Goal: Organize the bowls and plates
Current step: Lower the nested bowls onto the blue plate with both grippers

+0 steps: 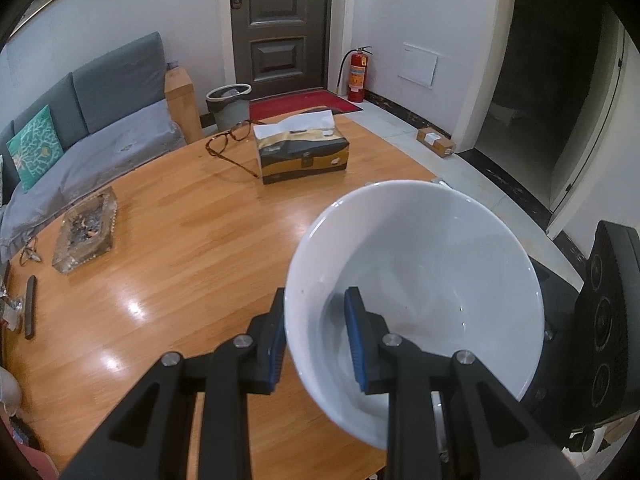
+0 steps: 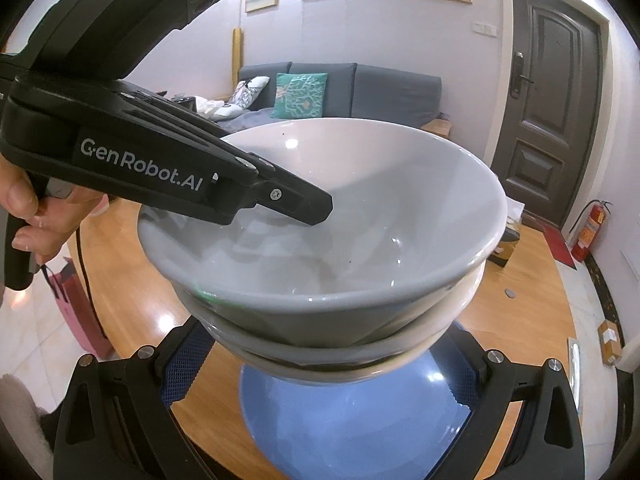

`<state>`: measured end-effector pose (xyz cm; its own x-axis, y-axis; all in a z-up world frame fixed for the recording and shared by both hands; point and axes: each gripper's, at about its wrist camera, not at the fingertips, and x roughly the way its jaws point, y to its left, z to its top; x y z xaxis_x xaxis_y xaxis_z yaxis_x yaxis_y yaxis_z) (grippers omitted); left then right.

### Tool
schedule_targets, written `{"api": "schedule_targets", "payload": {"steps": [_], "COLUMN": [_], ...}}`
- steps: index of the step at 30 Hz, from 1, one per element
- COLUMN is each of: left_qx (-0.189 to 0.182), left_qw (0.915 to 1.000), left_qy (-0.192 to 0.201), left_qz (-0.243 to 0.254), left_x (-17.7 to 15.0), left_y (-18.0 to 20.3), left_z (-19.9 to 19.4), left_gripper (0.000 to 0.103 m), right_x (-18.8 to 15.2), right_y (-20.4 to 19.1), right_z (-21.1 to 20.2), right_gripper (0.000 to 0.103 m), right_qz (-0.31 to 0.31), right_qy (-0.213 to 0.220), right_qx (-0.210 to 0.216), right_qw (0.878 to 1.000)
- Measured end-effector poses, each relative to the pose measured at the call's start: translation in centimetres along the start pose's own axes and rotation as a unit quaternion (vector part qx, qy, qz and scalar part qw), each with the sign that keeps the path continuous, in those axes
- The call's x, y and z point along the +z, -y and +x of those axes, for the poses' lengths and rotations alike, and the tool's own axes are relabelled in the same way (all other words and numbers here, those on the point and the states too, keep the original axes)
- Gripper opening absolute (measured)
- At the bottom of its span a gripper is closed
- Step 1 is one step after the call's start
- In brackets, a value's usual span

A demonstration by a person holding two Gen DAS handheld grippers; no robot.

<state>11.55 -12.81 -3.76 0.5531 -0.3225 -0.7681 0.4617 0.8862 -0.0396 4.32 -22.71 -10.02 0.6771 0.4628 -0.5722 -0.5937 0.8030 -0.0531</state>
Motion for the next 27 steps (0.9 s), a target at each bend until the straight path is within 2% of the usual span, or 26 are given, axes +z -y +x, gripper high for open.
{"api": "schedule_targets", "payload": {"steps": [12,27], "left_qx": [-0.022,-0.04], "left_qw": [0.9997,0.9988], "left_qy": [-0.008,-0.024], "left_qz": [0.011,0.013], "left_x": [1.0,1.1], "left_y": [2.5,3.8], "left_z": [2.3,4.5], "left_gripper": [0.023,0.023], "right_x": [-1.4,-2.3], "right_y": [2.2,3.4], "right_z": [-0.5,-0.5], "right_gripper": [0.098,0.098], "right_qz": [0.019,0.034], "right_qy": [-0.012,-0.03], "right_qx": [-0.018,-0.026], "right_qw": [1.0,0.999]}}
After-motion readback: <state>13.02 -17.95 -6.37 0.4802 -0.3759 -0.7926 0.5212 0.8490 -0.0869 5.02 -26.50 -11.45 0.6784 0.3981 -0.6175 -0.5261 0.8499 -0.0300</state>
